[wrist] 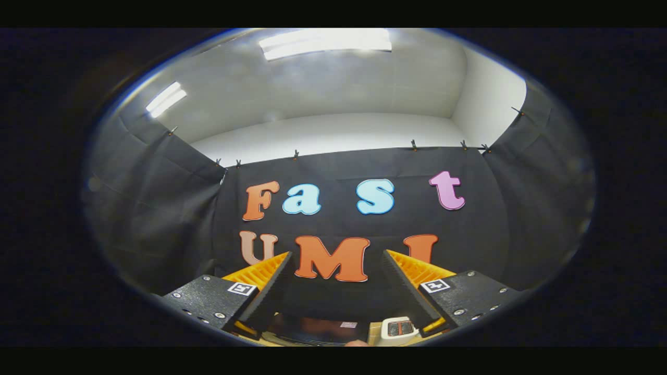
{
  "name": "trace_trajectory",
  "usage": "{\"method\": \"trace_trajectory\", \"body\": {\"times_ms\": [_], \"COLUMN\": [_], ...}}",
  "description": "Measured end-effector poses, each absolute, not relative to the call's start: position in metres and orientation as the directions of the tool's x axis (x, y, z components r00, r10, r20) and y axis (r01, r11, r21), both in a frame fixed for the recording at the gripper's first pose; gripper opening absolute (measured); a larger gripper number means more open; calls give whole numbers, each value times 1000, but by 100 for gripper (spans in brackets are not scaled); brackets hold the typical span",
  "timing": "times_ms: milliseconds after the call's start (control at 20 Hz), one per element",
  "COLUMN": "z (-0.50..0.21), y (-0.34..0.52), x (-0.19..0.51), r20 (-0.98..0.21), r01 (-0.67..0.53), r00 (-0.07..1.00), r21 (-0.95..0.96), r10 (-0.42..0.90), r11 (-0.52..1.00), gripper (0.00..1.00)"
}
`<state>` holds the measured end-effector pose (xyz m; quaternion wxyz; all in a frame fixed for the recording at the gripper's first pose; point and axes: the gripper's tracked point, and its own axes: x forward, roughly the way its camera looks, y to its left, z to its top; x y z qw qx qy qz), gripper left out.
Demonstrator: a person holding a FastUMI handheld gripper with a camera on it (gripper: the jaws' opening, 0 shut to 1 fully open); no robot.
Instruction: Open the toaster oven, put the food inside, and close the toaster oven door.
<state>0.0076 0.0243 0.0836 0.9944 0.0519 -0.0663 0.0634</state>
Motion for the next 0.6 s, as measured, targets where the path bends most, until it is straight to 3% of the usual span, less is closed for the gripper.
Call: {"method": "trace_trajectory", "body": {"times_ms": [600], "z": [81], "y": [18], "x": [9], "r20": [126], "r01": [-114], "r00": [986], "r21": [64], "r10": [105], "r11": [991], "gripper": [99]}}
